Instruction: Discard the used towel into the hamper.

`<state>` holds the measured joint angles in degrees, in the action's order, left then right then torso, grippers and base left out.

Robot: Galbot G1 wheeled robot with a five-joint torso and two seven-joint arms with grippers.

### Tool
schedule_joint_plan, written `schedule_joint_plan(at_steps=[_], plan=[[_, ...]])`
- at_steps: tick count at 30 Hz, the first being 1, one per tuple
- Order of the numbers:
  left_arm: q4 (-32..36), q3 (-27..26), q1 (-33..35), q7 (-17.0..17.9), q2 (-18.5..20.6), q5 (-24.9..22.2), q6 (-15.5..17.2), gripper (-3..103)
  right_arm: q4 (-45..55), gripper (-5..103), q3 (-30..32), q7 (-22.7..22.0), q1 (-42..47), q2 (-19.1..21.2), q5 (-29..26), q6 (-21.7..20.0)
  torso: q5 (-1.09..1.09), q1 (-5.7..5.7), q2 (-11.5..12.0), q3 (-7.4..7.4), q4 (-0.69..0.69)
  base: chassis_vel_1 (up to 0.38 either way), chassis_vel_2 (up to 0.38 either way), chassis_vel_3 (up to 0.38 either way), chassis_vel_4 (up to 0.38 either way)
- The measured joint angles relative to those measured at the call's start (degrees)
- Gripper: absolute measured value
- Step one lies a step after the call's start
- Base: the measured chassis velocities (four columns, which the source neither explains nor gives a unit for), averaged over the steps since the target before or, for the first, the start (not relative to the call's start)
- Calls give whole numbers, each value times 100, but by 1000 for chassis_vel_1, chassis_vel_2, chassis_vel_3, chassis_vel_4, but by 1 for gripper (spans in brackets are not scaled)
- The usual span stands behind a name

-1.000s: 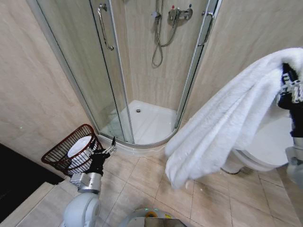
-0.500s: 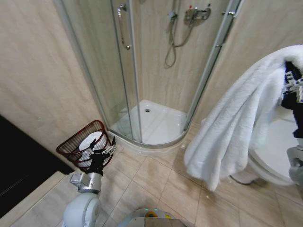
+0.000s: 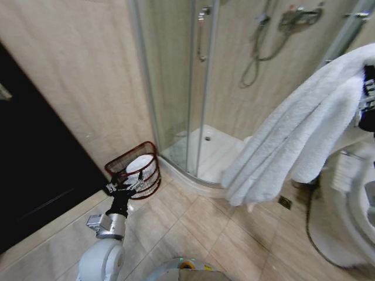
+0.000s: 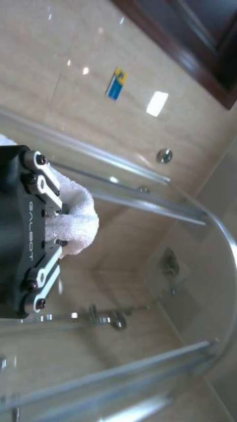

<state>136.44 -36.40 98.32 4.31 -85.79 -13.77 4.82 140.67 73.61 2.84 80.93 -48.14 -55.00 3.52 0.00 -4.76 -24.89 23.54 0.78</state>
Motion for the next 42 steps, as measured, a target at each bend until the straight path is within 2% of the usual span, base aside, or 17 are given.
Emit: schedule_joint_plan(at_steps=[19,34,42], plan=[[0,0,0,0,0,0,0,100,49,10,-701,-3,-114,16,75,0,0,0,0,0,1,121,124,122,120],[0,0,0,0,0,0,0,100,48,10,-715,-33,-97,39,56,51,0,0,0,0,-3,117,121,118,109],[0,0,0,0,0,0,0,100,83,10,-710,-46,-84,30,50,83,1,-4,-8,5,0,9,10,3,7]])
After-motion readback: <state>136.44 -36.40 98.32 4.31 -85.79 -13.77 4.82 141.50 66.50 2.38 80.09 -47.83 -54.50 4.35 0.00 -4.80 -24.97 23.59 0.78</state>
